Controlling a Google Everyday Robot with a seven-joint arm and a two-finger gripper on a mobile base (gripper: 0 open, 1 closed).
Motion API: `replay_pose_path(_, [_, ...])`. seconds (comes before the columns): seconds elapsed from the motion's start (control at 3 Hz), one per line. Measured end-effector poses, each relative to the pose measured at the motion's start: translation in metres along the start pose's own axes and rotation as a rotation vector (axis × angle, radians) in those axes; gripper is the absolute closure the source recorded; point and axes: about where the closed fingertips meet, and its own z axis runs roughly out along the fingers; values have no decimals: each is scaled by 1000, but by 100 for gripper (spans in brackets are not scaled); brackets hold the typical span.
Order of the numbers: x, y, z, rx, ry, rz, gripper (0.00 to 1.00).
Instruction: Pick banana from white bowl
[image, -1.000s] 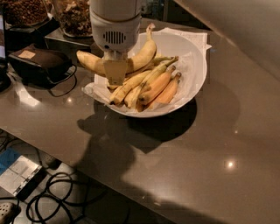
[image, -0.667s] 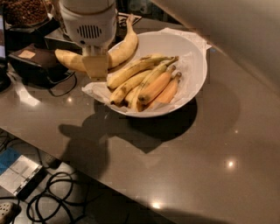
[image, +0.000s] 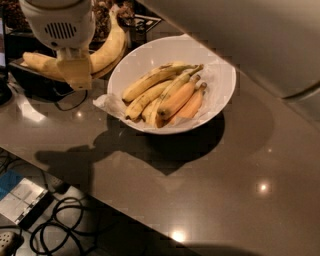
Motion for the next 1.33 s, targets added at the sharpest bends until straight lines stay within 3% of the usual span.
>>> replay_pose_path(0.33, [-17,-2,-5,20,-27,-31,100])
replay_pose_path(0.67, [-37,-8,7,-23,-69,-74,100])
replay_pose_path(1.0, [-31,-14,31,-80,-120,-70,100])
replay_pose_path(1.33, [-35,-15,31,-72,-131,-72,100])
